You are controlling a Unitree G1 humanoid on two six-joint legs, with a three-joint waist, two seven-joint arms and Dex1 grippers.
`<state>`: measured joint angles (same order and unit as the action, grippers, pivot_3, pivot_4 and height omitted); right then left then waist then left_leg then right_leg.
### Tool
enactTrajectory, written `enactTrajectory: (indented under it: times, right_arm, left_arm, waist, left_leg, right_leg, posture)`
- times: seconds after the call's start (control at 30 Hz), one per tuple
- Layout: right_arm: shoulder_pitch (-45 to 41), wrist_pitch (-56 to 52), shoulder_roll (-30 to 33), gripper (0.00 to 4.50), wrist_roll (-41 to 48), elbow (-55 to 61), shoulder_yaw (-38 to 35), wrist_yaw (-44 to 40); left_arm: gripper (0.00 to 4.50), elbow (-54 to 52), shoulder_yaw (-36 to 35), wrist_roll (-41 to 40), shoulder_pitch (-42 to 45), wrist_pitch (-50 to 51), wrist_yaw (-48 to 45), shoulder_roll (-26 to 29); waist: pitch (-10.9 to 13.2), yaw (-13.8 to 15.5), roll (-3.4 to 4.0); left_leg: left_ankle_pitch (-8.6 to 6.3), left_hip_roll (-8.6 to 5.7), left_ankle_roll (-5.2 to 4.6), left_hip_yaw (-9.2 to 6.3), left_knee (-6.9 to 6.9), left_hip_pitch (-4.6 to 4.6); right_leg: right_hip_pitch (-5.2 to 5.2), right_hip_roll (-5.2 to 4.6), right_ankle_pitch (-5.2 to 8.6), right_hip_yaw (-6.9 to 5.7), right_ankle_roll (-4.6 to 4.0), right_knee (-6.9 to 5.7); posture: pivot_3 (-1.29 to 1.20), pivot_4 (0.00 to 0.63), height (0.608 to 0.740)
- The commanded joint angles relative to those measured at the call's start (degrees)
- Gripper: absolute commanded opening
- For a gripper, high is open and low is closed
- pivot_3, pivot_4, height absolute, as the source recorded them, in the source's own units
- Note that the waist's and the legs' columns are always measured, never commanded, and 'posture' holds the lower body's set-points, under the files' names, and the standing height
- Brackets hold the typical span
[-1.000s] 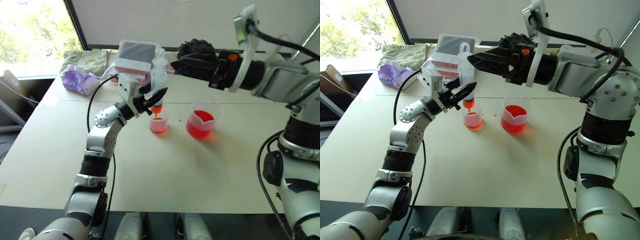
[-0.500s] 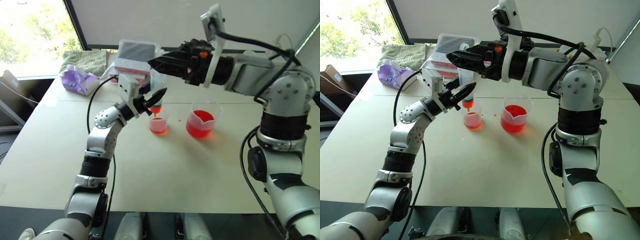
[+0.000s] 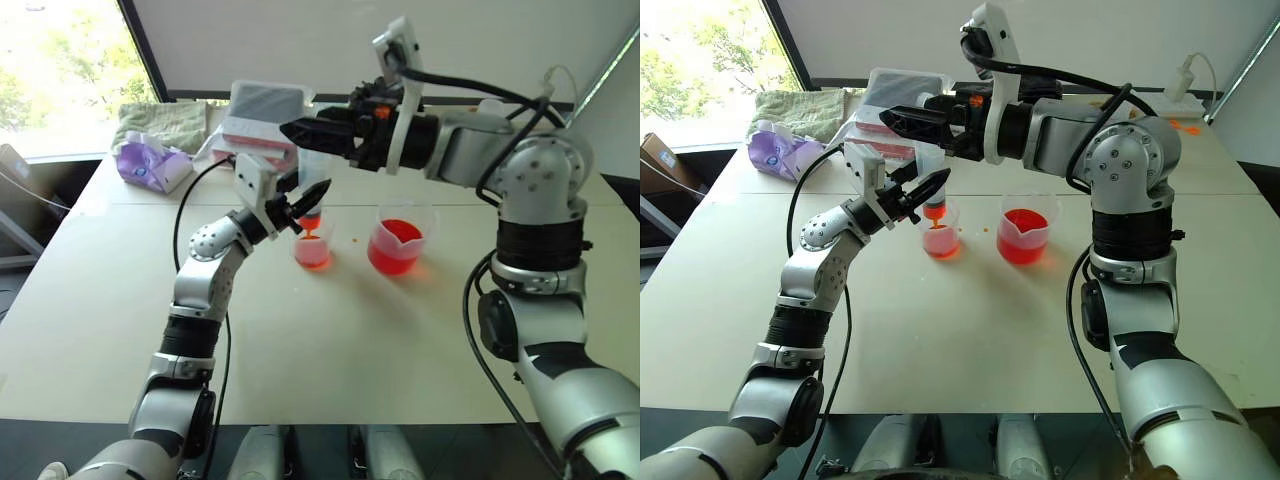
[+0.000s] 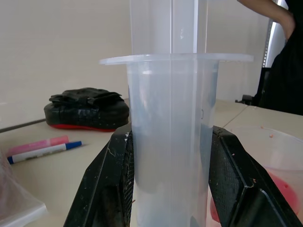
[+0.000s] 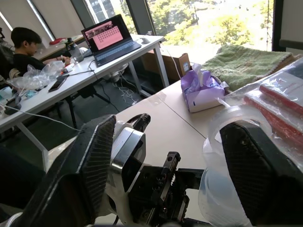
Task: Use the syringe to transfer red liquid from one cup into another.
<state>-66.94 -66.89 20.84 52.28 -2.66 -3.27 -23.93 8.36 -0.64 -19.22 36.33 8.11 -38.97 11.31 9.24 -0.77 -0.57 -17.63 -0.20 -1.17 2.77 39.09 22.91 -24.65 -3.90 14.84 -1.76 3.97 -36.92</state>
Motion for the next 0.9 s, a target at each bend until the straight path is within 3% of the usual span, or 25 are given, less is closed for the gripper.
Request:
enactTrajectory:
  times: [0.03, 0.13, 0.17, 0.9]
  right_arm:
    - [-2.28, 1.38, -1.29, 1.87, -1.21, -0.19, 0.02, -1.53]
    - [-2.55, 1.72, -2.05, 0.33, -2.44, -0.92, 0.34, -2.21]
    - [-2.6, 1.73, -2.24, 0.01, -2.76, -1.05, 0.43, -2.44]
    - [-0.75, -2.34, -3.39, 0.01, -6.0, 2.8, 2.02, -4.98]
  left_arm:
    - [1.72, -2.83, 0.0, -0.21, 0.29, -0.98, 0.18, 0.12]
    - [1.72, -3.03, 0.01, -0.18, 0.19, -0.88, 0.26, 0.15]
    - [1.72, -3.09, 0.02, -0.19, 0.16, -0.85, 0.28, 0.14]
    - [1.72, -8.44, -0.85, -3.41, 0.12, 4.75, -1.06, 2.23]
  waist:
    - [0.0, -0.01, 0.0]
    - [0.0, -0.02, 0.0]
    - [0.0, -0.03, 0.01]
    - [0.01, -0.09, 0.01]
  left_leg:
    - [0.0, 0.0, 0.0, 0.0, 0.0, 0.0]
    - [0.0, 0.0, 0.0, 0.0, 0.0, 0.0]
    - [0.0, 0.0, 0.01, 0.0, 0.0, 0.0]
    - [0.0, 0.0, 0.02, 0.0, -0.01, 0.04]
  right_leg:
    - [0.0, 0.0, 0.0, 0.0, 0.0, 0.0]
    - [-0.01, 0.0, 0.0, 0.0, 0.0, 0.0]
    - [-0.01, 0.0, 0.0, 0.0, 0.0, 0.0]
    - [-0.05, -0.03, 0.0, 0.0, 0.0, 0.0]
  posture:
    - [0.0, 0.15, 0.74]
    - [0.0, 0.15, 0.74]
    - [0.0, 0.15, 0.74]
    - [0.0, 0.15, 0.74]
